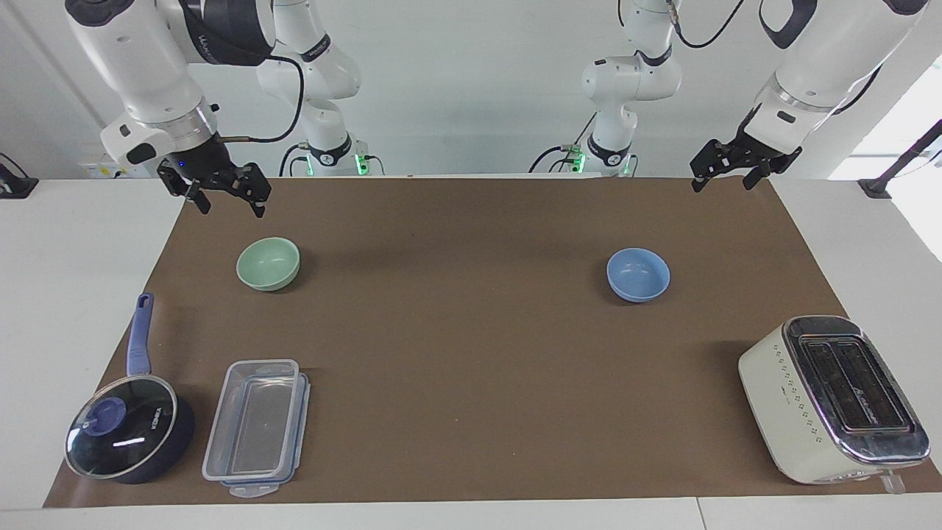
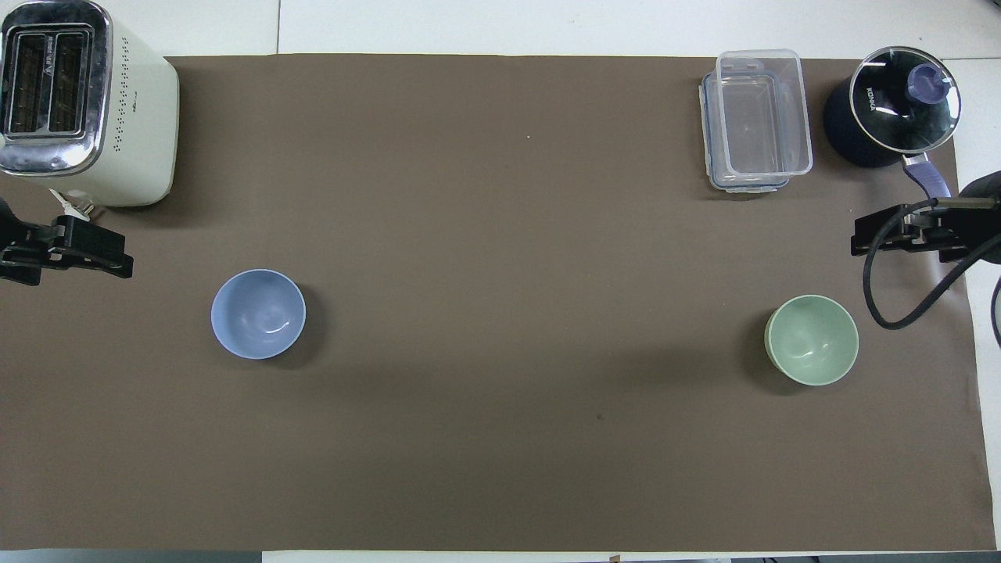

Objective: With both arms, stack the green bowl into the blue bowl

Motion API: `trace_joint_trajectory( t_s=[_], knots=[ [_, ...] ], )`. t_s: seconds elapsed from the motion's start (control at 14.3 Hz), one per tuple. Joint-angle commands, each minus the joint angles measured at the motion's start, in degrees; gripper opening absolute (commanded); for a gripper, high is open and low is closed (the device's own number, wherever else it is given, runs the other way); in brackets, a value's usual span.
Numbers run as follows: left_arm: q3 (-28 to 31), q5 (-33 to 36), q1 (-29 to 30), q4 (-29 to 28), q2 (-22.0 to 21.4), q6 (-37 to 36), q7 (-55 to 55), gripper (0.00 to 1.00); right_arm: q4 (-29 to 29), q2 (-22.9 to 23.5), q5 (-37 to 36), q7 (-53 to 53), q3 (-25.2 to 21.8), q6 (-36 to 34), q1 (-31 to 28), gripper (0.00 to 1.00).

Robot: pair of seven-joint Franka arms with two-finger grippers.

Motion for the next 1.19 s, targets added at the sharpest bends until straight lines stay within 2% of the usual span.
trace_joint_trajectory(
  t_s=[0.0,0.14,0.35,0.56,0.77,0.91,1.12],
  knots=[
    [0.9,1.19,-0.73,-8.03,-3.72,8.13,0.24,1.0,-1.7,-1.48,1.2,-0.56,0.17,0.59,-0.66,0.98],
    [0.98,1.19,-0.64,-15.67,-5.48,13.59,0.42,1.0,-1.7,-1.57,1.2,-0.56,0.17,0.59,-0.66,0.98],
    [1.07,1.19,-0.64,-24.63,-5.05,23.08,0.85,1.0,-1.79,-1.48,1.2,-0.91,0.09,0.76,-0.75,0.99],
    [1.07,1.19,0.59,-31.42,-3.56,30.04,7.52,1.0,-5.46,-3.15,1.2,-1.17,0.0,1.81,-1.88,1.0],
    [1.07,1.19,1.38,-36.86,-2.32,36.62,9.38,1.0,-11.69,-5.86,1.2,-8.17,-0.09,6.1,-4.43,1.0],
    [1.07,1.19,0.68,-40.65,-1.97,41.11,9.38,1.0,-18.54,-8.76,1.2,-10.48,-0.09,11.02,-7.15,1.0],
    [0.99,1.19,0.59,-42.24,-1.18,43.41,9.47,0.98,-28.12,-12.72,1.2,-10.23,-0.09,17.87,-8.22,1.0]
  ],
)
